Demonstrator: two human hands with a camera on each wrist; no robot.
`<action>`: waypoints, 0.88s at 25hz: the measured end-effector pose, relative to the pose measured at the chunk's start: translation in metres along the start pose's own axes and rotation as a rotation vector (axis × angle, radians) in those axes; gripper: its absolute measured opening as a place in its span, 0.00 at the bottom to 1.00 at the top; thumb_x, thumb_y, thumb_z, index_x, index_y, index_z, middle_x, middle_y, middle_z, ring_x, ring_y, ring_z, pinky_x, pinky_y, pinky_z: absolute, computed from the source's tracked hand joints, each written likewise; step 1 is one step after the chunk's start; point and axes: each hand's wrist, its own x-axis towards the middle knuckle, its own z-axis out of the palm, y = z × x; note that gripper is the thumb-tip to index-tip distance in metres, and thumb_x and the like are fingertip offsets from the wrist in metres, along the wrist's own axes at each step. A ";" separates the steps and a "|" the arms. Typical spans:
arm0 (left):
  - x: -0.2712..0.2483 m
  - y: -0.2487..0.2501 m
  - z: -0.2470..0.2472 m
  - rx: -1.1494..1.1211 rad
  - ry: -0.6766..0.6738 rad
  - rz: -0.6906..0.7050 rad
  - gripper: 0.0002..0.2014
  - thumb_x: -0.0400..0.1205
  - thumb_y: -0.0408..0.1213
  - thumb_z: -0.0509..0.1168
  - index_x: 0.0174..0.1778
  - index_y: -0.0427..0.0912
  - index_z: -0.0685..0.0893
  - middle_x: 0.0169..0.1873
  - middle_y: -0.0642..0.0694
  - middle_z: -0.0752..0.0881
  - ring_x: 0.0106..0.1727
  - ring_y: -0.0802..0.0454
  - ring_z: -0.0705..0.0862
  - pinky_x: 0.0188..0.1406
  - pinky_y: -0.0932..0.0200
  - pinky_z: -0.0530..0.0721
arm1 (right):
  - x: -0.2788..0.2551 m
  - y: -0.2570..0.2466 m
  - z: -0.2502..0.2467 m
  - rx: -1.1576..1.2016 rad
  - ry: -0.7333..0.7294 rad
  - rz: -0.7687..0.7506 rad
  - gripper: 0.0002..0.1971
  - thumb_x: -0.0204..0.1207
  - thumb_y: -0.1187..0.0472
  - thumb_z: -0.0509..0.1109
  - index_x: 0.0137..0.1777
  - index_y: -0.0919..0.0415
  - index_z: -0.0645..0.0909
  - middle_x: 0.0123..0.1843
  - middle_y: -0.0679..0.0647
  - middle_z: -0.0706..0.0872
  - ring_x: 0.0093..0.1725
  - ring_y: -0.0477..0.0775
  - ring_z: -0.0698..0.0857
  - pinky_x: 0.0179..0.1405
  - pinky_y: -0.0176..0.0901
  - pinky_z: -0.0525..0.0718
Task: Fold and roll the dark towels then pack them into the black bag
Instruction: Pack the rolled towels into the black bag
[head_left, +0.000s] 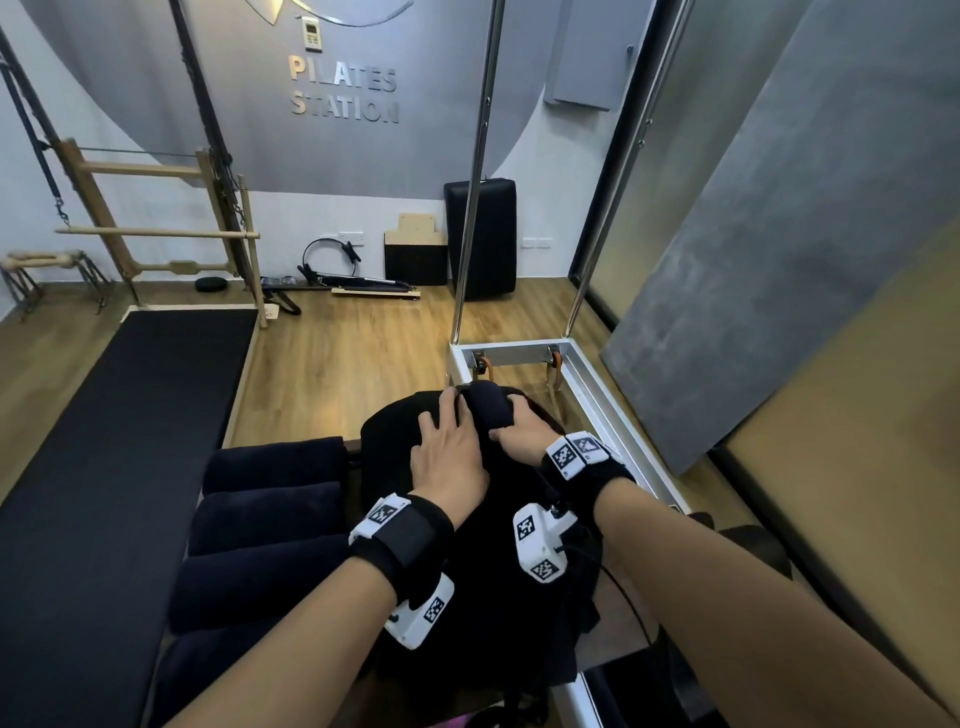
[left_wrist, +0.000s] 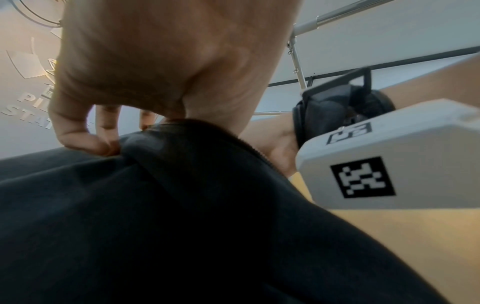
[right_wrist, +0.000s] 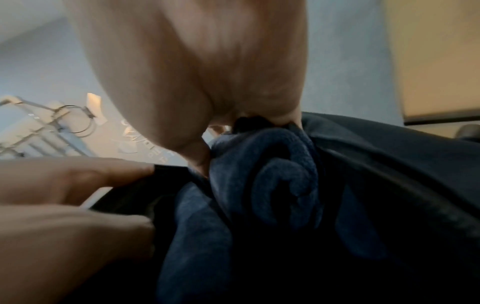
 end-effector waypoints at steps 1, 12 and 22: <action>0.000 -0.001 0.001 -0.006 0.016 -0.006 0.45 0.84 0.32 0.69 0.92 0.36 0.49 0.89 0.43 0.47 0.76 0.35 0.67 0.62 0.47 0.86 | 0.002 0.004 0.001 -0.028 -0.018 0.009 0.40 0.86 0.59 0.68 0.92 0.57 0.49 0.83 0.65 0.74 0.78 0.66 0.78 0.77 0.54 0.76; 0.001 0.010 -0.006 -0.068 0.087 -0.025 0.47 0.85 0.36 0.69 0.93 0.38 0.43 0.90 0.45 0.40 0.76 0.36 0.66 0.57 0.46 0.87 | 0.011 -0.001 0.016 -0.654 -0.053 0.141 0.36 0.92 0.57 0.59 0.92 0.62 0.43 0.88 0.71 0.64 0.84 0.72 0.70 0.80 0.61 0.70; -0.014 -0.009 -0.007 -0.060 0.132 0.078 0.48 0.80 0.25 0.66 0.93 0.40 0.46 0.90 0.47 0.42 0.70 0.40 0.70 0.55 0.47 0.88 | 0.031 -0.010 0.010 -0.720 -0.128 0.170 0.43 0.89 0.55 0.60 0.92 0.51 0.31 0.92 0.62 0.57 0.86 0.69 0.69 0.81 0.65 0.68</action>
